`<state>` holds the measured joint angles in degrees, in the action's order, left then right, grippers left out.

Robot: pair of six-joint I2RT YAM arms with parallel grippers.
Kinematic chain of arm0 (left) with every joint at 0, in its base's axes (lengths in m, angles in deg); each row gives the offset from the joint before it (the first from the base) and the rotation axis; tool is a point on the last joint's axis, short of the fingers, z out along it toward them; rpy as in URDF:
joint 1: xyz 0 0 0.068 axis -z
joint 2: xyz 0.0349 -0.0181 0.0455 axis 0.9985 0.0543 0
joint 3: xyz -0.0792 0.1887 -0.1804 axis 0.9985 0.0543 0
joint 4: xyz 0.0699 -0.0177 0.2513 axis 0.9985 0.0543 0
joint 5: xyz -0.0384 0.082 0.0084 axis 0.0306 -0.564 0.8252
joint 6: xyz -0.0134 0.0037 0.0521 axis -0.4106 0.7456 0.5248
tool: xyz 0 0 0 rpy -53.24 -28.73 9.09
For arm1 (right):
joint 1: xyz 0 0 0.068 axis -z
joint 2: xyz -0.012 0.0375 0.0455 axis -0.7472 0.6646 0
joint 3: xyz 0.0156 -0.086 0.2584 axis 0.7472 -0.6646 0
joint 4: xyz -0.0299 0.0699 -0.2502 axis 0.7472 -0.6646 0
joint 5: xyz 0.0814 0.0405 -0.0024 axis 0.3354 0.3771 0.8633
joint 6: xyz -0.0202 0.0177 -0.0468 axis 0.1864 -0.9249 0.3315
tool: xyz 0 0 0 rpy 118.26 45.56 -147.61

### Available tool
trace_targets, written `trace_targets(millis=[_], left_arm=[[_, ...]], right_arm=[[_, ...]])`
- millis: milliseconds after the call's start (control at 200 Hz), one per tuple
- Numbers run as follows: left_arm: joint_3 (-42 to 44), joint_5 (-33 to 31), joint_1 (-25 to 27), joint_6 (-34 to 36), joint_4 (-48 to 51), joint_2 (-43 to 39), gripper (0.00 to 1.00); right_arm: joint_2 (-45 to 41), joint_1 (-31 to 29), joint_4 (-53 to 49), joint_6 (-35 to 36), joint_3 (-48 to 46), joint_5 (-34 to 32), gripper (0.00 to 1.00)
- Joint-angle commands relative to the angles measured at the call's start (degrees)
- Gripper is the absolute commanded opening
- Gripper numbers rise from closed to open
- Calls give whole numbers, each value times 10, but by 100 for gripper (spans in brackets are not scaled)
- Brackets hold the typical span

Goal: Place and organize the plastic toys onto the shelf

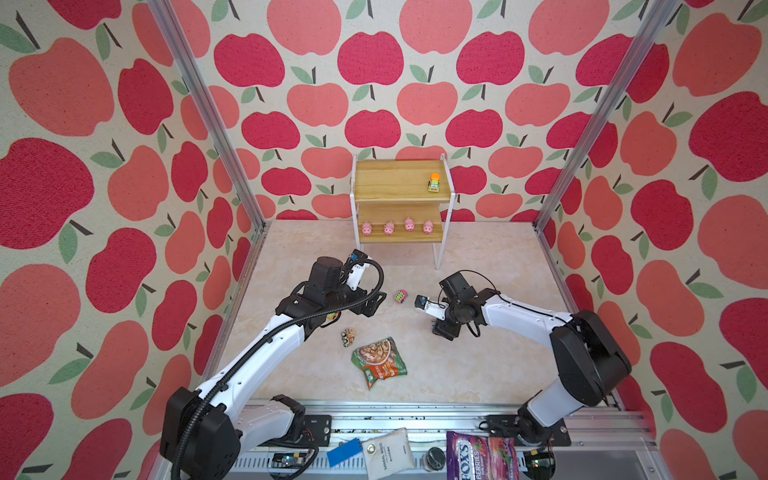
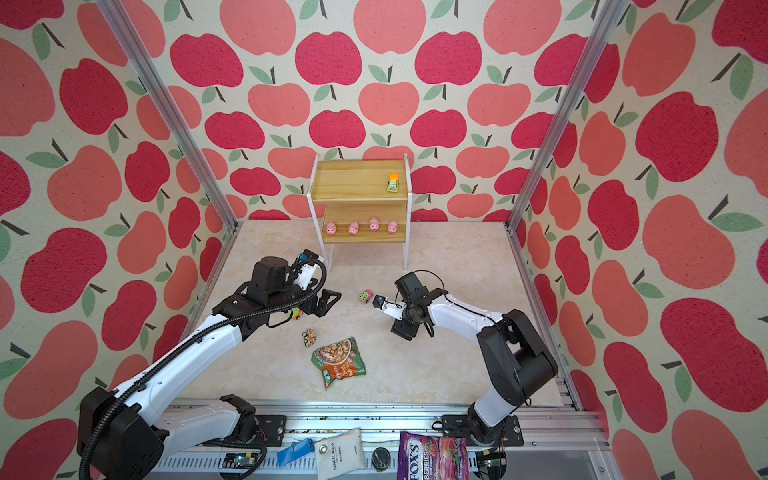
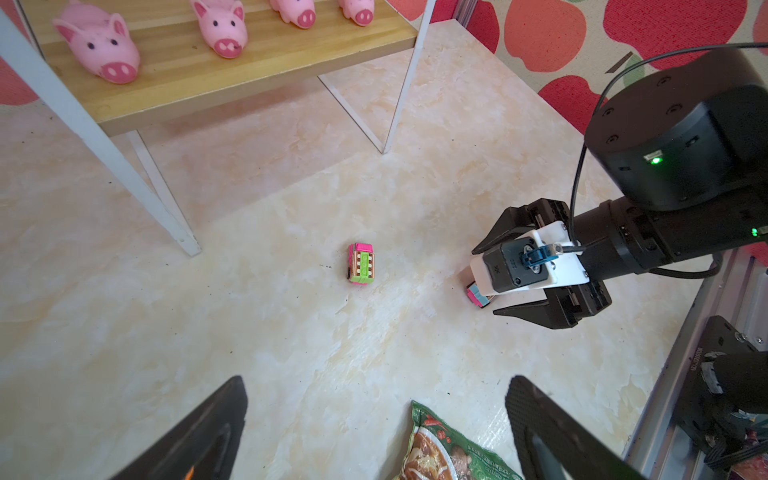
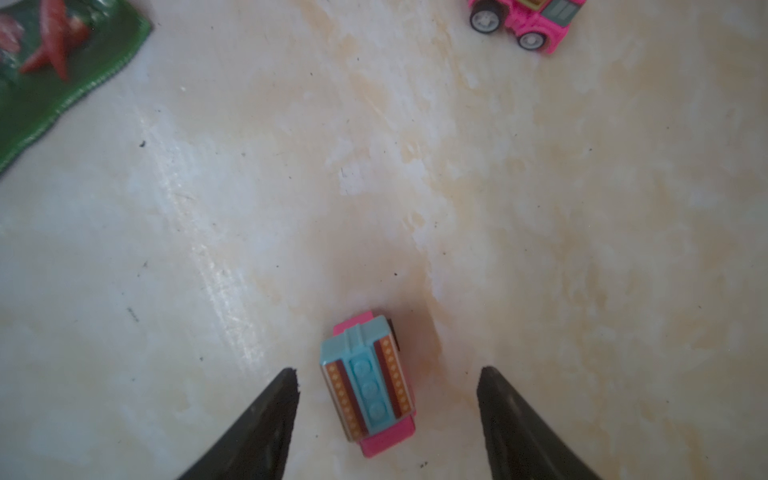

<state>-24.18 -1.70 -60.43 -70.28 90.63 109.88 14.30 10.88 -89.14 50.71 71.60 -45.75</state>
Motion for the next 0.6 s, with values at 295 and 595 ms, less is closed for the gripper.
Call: trace_targets(millis=[295,595], left_arm=[[4,-9,-3,13,-8,-8,99],[4,-12,-3,13,-8,-12,99]], right_arm=[[50,6,-24,-18,41,59,43],[16,13,19,-78,29,22,29]])
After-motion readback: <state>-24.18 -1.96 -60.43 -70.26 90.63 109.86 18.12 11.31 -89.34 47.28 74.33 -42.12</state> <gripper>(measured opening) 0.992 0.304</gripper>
